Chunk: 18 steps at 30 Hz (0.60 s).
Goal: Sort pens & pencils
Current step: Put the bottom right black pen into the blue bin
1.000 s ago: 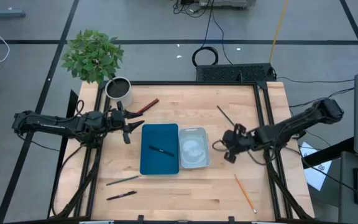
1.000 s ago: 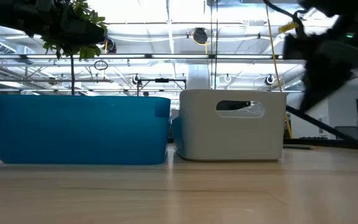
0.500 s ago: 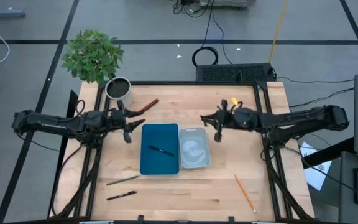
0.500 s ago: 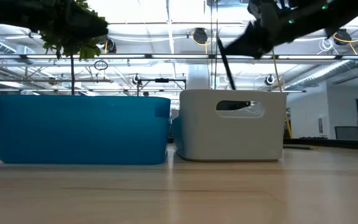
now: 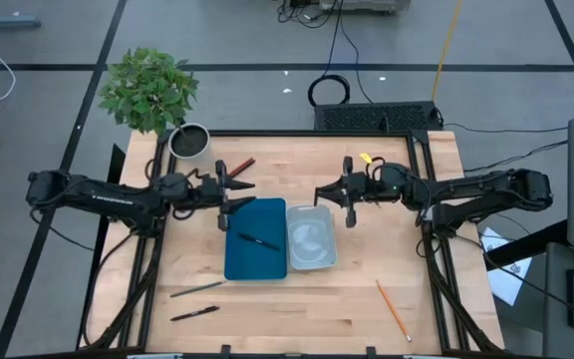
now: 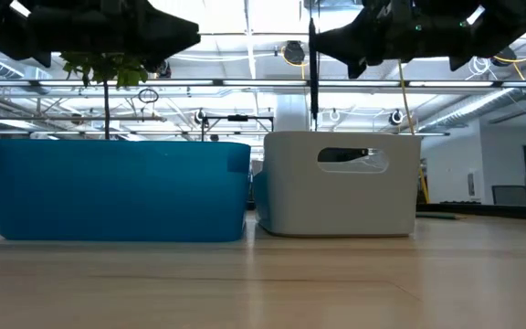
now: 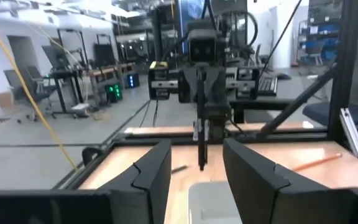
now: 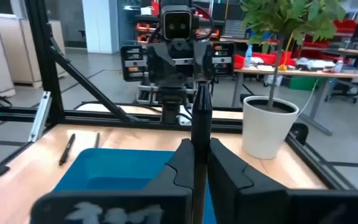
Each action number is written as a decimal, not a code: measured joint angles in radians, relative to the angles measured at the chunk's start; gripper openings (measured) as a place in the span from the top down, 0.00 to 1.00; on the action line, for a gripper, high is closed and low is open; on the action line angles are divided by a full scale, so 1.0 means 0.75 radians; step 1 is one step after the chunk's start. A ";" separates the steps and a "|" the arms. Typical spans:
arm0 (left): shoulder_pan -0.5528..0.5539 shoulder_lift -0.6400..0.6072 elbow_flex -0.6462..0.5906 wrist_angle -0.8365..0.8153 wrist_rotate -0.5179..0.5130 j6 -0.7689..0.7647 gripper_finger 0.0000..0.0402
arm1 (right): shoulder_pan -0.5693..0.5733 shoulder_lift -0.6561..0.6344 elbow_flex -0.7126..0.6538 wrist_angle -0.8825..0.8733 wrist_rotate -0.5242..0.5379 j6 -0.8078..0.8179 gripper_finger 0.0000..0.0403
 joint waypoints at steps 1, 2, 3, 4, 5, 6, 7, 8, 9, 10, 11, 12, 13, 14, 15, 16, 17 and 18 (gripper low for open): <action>0.002 -0.007 0.000 -0.024 0.000 0.000 0.62 | 0.003 -0.004 0.000 -0.011 -0.004 0.002 0.97; 0.002 -0.016 -0.001 -0.038 -0.001 0.000 0.62 | 0.003 -0.005 0.000 -0.011 -0.016 0.003 0.97; 0.002 -0.026 -0.001 -0.045 -0.001 -0.001 0.62 | 0.003 -0.005 0.001 -0.010 -0.024 0.005 0.97; 0.001 -0.040 -0.001 -0.054 -0.001 -0.001 0.62 | 0.003 -0.005 0.001 -0.014 -0.026 0.005 0.97; -0.001 -0.050 -0.001 -0.060 -0.001 -0.001 0.62 | 0.003 -0.005 0.001 -0.016 -0.027 0.005 0.97; -0.004 -0.058 -0.001 -0.068 -0.001 -0.003 0.62 | 0.003 -0.005 0.001 -0.017 -0.027 0.005 0.97; -0.007 -0.064 -0.001 -0.080 -0.001 -0.007 0.62 | 0.003 -0.005 0.001 -0.017 -0.027 0.005 0.97; -0.012 -0.071 -0.001 -0.096 -0.001 -0.011 0.62 | 0.003 -0.005 0.001 -0.015 -0.027 0.005 0.97; -0.014 -0.073 -0.001 -0.104 -0.001 -0.011 0.62 | 0.003 -0.005 0.001 -0.015 -0.027 0.005 0.97; -0.017 -0.074 -0.001 -0.104 -0.001 -0.011 0.62 | 0.003 -0.005 0.001 -0.016 -0.027 0.006 0.97; -0.021 -0.074 -0.001 -0.105 -0.001 -0.011 0.62 | 0.003 -0.005 0.001 -0.017 -0.027 0.014 0.97; -0.021 -0.073 -0.001 -0.105 -0.001 -0.011 0.62 | 0.003 -0.005 0.001 -0.017 -0.027 0.015 0.97; -0.022 -0.073 -0.001 -0.105 -0.001 -0.011 0.62 | 0.003 -0.005 0.001 -0.018 -0.027 0.015 0.97; -0.022 -0.073 -0.001 -0.105 -0.001 -0.011 0.62 | 0.003 -0.005 0.001 -0.019 -0.027 0.015 0.97; -0.021 -0.073 -0.001 -0.105 -0.001 -0.011 0.62 | 0.003 -0.005 0.001 -0.019 -0.027 0.016 0.97; -0.021 -0.073 -0.001 -0.105 -0.001 -0.014 0.62 | 0.003 -0.005 0.001 -0.019 -0.027 0.016 0.97; -0.021 -0.073 -0.001 -0.105 -0.003 -0.023 0.62 | 0.003 -0.005 0.001 -0.013 -0.027 0.016 0.97; -0.021 -0.070 -0.001 -0.100 -0.010 -0.033 0.62 | 0.003 0.000 0.001 0.007 -0.027 0.016 0.97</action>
